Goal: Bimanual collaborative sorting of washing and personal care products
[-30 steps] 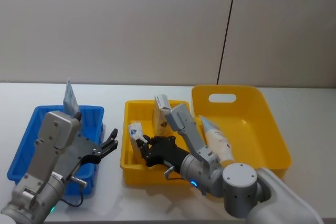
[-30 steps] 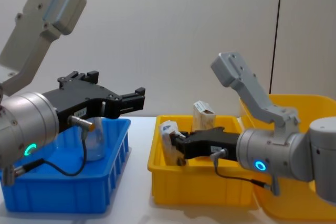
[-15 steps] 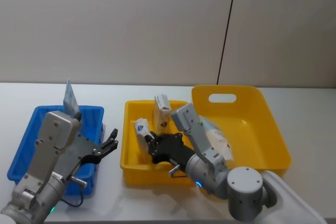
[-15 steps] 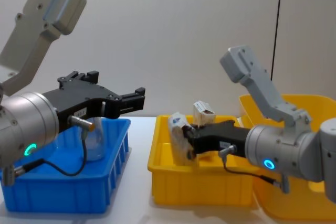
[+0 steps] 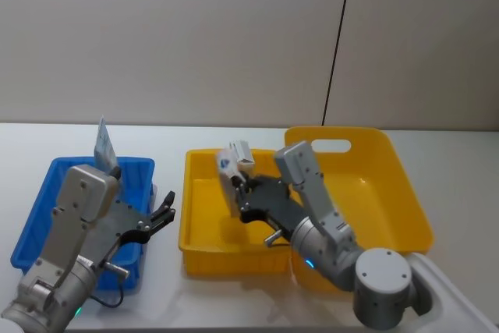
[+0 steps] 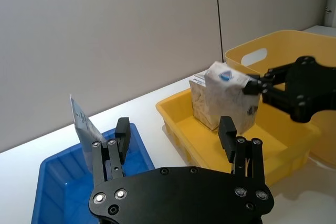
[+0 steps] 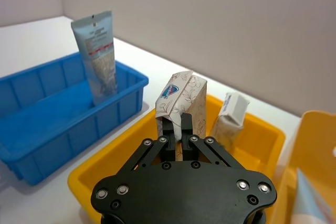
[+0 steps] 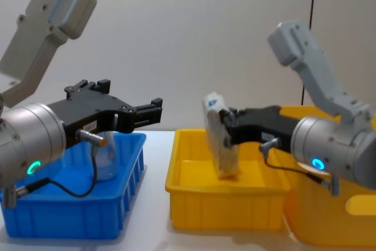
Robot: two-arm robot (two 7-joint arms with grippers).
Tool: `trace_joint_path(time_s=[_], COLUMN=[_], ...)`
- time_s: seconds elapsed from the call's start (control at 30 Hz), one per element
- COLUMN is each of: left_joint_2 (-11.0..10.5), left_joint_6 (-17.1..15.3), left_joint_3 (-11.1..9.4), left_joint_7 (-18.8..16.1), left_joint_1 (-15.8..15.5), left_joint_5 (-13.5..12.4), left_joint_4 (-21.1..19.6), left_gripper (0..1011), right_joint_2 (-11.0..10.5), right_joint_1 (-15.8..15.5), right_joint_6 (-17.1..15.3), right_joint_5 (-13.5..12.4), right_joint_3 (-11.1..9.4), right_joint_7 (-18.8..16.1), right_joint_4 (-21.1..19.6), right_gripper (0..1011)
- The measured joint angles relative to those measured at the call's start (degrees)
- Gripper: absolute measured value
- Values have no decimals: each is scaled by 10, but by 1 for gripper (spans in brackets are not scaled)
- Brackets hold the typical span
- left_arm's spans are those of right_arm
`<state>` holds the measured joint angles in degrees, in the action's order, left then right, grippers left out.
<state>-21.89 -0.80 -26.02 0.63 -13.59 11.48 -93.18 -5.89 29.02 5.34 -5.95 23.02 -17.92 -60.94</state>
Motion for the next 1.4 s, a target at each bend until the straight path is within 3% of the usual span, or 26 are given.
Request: trace_joint_path(time_s=[0.4,0.7,1.27,1.4], left_joint_2=[0,0,0,0], left_joint_6=[0,0,0,0], left_joint_3=[0,0,0,0], left_joint_7=[0,0,0,0], left_joint_1=[0,0,0,0], left_joint_5=[0,0,0,0], left_joint_4=[0,0,0,0], left_gripper=[1001,1001,1001,1001], right_joint_2=[-19,-30,-56,-62], right_joint_1=[-38,-58,-104,-115], right_joint_6=[3,-5,-51,-59], right_joint_5=[-1,-3,-18,-23], right_joint_3=[-28,-48,-107,-118], right_joint_7=[19,29,50,51], right_joint_4=[-97,-146,-227,-240], right_gripper=[50,49,47,160])
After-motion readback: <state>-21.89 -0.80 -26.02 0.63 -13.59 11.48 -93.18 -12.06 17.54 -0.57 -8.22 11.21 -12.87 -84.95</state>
